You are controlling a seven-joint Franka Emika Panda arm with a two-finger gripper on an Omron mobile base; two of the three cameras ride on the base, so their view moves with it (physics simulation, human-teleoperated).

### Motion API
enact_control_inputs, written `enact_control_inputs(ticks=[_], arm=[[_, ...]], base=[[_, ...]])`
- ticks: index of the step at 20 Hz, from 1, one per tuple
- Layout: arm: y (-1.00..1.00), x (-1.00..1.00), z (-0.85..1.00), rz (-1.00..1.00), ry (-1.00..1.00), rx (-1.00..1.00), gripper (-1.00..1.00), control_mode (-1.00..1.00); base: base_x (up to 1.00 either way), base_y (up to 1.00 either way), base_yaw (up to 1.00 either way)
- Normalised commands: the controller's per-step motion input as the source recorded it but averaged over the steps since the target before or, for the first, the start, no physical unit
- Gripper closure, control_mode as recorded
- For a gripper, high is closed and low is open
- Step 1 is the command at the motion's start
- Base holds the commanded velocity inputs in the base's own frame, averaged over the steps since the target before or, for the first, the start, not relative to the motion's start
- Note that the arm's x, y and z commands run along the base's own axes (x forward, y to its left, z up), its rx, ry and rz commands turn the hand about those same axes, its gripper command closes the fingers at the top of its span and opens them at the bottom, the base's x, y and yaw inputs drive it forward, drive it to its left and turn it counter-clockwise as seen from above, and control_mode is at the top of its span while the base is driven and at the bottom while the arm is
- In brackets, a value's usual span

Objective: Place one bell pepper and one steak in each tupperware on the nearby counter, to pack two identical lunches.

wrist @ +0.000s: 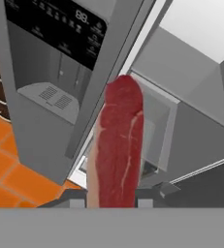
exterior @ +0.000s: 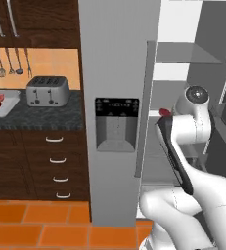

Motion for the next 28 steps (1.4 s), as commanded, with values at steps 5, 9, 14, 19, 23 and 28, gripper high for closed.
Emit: enact_control_inputs(ticks=[5, 9, 14, 19, 23, 28], arm=[[0.0, 0.0, 0.0, 0.0, 0.0, 0.0, 1.0, 1.0], [0.0, 0.0, 0.0, 0.0, 0.0, 0.0, 1.0, 1.0], [0.0, 0.0, 0.0, 0.0, 0.0, 0.0, 1.0, 1.0], [0.0, 0.0, 0.0, 0.0, 0.0, 0.0, 1.0, 1.0], [0.0, 0.0, 0.0, 0.0, 0.0, 0.0, 1.0, 1.0], [0.0, 0.0, 0.0, 0.0, 0.0, 0.0, 1.0, 1.0]], base=[[0.04, 1.0, 0.24], [0.0, 1.0, 0.6], [0.13, 1.0, 0.6], [0.52, 0.99, 0.59], [0.96, 0.72, 0.46], [1.0, 0.27, 0.09]])
